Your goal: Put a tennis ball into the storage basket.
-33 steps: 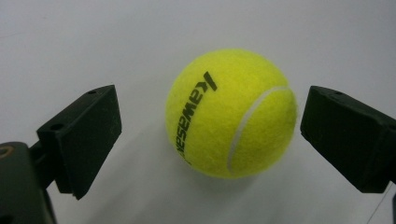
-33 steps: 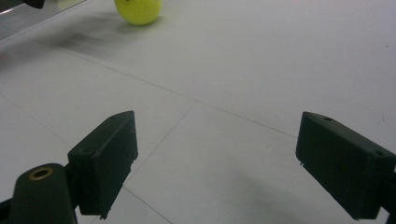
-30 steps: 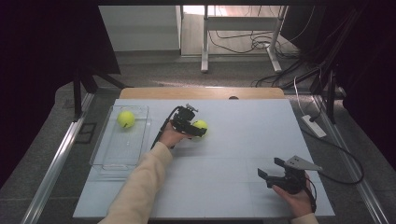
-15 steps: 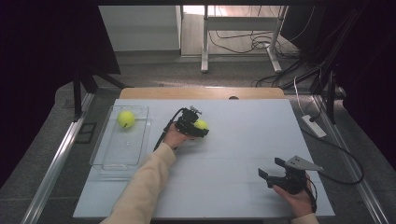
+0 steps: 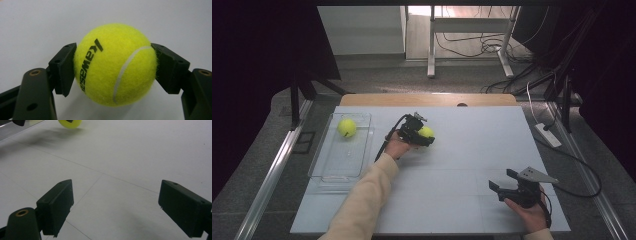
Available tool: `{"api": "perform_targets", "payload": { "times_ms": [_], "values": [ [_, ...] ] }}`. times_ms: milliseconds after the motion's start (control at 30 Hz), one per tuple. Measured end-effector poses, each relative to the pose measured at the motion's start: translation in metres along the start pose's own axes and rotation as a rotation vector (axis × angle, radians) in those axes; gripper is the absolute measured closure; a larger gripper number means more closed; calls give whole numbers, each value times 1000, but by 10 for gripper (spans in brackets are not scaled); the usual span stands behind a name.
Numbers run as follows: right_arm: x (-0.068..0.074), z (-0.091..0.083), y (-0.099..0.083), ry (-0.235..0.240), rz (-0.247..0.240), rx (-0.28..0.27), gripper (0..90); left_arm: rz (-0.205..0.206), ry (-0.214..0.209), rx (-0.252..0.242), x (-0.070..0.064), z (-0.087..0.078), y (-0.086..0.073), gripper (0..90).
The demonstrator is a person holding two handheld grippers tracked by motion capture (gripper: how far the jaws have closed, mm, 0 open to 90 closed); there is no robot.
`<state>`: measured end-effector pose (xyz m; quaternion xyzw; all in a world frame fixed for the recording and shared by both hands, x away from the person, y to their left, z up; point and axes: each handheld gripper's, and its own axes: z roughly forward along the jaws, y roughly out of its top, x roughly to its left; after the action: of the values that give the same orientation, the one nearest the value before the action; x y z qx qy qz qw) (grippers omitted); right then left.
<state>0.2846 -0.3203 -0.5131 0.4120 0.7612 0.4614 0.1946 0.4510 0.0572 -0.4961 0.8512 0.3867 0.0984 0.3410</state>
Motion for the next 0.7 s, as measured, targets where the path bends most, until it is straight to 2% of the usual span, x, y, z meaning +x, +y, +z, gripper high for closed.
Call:
{"api": "perform_targets", "payload": {
  "times_ms": [267,333,700],
  "values": [
    [1,0,0,2,-1,-2,132,16,2,-26,-3,-10,-1,270],
    [1,0,0,2,-2,-2,132,14,-2,-50,-3,-14,-2,270],
    [1,0,1,-1,2,-3,132,12,-1,-102,-4,-25,-4,270]
  ]
}}
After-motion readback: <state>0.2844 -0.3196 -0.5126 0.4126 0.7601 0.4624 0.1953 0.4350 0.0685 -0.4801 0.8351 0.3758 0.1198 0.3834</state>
